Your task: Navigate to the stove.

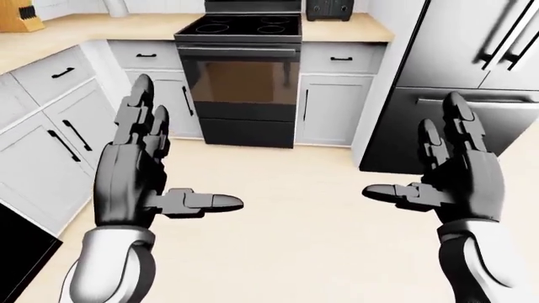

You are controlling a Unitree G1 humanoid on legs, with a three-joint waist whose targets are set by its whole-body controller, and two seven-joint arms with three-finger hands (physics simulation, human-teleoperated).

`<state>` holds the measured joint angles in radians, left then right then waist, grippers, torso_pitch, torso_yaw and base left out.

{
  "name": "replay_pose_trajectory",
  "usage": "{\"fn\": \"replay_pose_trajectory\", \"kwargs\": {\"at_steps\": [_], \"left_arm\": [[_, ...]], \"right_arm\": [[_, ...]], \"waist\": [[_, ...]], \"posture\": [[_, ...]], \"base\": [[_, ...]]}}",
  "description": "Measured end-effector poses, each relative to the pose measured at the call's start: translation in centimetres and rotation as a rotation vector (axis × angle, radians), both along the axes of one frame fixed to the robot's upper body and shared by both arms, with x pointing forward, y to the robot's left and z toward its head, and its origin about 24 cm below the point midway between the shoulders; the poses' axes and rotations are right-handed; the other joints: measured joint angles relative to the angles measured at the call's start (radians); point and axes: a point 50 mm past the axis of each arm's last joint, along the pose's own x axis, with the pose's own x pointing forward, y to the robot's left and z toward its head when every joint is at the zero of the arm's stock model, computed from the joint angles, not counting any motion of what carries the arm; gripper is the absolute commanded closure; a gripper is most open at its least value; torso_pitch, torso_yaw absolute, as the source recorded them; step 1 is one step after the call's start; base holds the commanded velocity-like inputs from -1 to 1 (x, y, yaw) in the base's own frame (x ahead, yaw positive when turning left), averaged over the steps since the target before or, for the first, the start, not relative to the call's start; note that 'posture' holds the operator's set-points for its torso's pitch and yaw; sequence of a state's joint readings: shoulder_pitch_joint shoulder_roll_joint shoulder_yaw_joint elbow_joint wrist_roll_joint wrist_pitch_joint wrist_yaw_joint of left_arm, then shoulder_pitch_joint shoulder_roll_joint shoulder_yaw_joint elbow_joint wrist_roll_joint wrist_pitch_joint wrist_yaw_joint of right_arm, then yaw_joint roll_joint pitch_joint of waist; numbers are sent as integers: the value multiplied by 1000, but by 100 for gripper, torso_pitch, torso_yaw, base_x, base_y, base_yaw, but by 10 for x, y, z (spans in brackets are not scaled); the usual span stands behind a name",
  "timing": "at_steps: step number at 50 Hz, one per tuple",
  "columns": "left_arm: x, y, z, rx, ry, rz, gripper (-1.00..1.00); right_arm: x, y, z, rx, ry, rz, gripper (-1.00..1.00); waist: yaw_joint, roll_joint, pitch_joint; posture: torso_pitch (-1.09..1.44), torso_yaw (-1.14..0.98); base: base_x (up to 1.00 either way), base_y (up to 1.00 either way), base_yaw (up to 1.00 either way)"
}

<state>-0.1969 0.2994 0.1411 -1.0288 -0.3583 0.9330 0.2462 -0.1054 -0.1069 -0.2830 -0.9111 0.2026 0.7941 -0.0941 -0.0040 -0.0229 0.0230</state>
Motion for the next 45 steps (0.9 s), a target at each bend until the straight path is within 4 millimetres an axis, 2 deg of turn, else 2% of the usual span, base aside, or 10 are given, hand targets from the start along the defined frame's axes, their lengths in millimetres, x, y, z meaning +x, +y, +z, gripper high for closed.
{"fn": "replay_pose_trajectory", "kwargs": {"at_steps": [3, 7, 21, 22, 25, 27, 30, 33, 38, 45], "left_arm": [[-2, 1, 3, -2, -24, 6, -100], [-1, 0, 1, -2, -17, 2, -100], [1, 0, 0, 4, -10, 15, -100], [2, -1, -1, -1, -2, 7, -100], [4, -4, -6, 2, 34, -13, -100], [3, -3, -4, 4, 20, -11, -100], [0, -2, 0, 4, -14, -6, -100], [0, -1, -1, 10, -15, 1, -100], [2, 3, -6, 8, 22, 32, -100], [1, 2, -3, 8, -1, 26, -100]], "right_arm": [[-2, 1, 4, -8, -29, 1, -100], [-1, 1, 3, -6, -28, 0, -100], [0, 4, 7, -6, -38, 24, -100], [0, 3, 5, -6, -29, 16, -100], [2, -1, -4, 4, 22, -8, -100], [2, -1, -1, 0, 12, -7, -100], [-1, 1, 4, -7, -26, -2, -100], [-1, 2, 3, 2, -30, 5, -100], [4, 4, -7, 12, 30, 26, -100], [0, 4, 3, -4, -35, 21, -100]], "waist": [[-11, 32, 11], [-17, 113, 9], [-13, -22, 18], [-21, -8, 25], [-14, -22, 7], [-10, -12, 1], [-17, 37, 16], [-9, 95, 5], [6, 70, 13], [3, 36, 18]], "posture": [[0, 0], [0, 0], [0, 0], [0, 0], [0, 0], [0, 0], [0, 0], [0, 0], [0, 0], [0, 0]], "base": [[0, 47, 0], [0, 47, 0], [0, 47, 0], [0, 48, 0], [0, 47, 0], [0, 47, 0], [0, 46, 0], [0, 47, 0], [0, 22, 0], [0, 0, 0]]}}
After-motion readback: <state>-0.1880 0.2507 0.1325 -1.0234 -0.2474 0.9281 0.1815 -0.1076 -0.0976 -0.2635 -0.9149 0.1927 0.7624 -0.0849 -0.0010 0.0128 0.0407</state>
